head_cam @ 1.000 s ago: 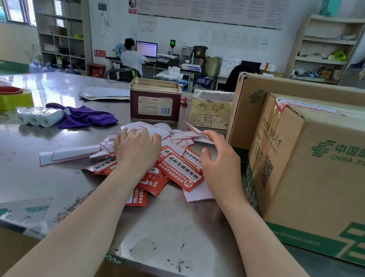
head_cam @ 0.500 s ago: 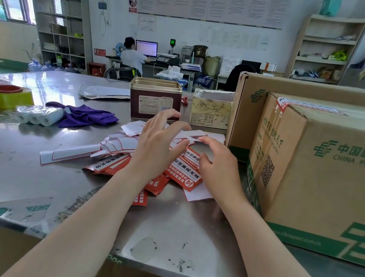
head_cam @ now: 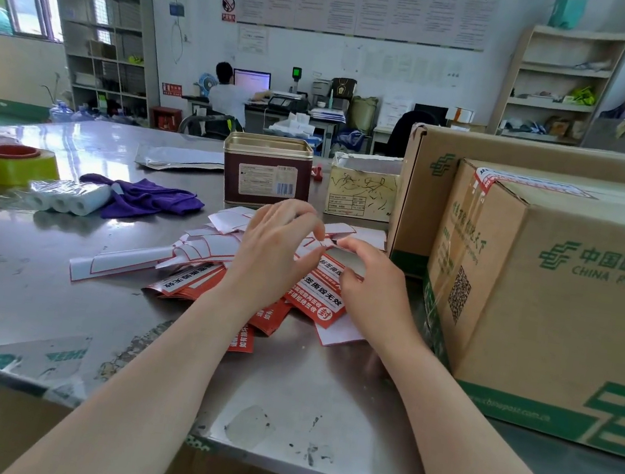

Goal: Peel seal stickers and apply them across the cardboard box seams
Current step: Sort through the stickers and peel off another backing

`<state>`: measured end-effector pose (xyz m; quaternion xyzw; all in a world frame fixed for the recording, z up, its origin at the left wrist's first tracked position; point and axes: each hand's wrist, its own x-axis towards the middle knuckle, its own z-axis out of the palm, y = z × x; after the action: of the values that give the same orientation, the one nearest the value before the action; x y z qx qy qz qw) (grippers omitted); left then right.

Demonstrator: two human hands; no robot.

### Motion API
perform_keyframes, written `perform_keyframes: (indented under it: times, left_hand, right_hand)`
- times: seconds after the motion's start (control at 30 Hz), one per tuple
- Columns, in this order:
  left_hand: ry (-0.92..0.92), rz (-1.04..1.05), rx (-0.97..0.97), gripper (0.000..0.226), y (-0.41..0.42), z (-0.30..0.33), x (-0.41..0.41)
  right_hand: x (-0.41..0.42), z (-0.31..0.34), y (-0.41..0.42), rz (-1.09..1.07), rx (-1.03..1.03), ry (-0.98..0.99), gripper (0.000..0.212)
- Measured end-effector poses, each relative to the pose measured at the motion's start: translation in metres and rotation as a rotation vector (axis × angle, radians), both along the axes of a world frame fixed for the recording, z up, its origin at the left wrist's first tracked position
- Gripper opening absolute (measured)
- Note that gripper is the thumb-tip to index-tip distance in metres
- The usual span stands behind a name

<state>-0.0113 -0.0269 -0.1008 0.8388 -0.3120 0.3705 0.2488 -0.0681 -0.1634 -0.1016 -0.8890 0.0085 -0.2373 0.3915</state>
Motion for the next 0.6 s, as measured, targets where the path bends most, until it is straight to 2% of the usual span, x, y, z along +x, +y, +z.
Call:
perform_keyframes:
  times: [0.17, 0.33, 0.6]
  left_hand:
    - [-0.016, -0.002, -0.002, 0.013, -0.0018, 0.0001, -0.0043]
    - [-0.063, -0.011, 0.05, 0.002, -0.0017, -0.0009, -0.001]
    - [-0.044, -0.022, 0.003, 0.014, -0.0017, -0.0024, -0.0004]
  right_hand:
    - [-0.0022, 0.0023, 0.0012, 0.022, 0.049, 0.019, 0.038]
    - [-0.0031, 0.0044, -0.0017, 0.065, 0.202, 0.041, 0.037]
    - [-0.0017, 0.0095, -0.0045, 0.067, 0.661, 0.077, 0.041]
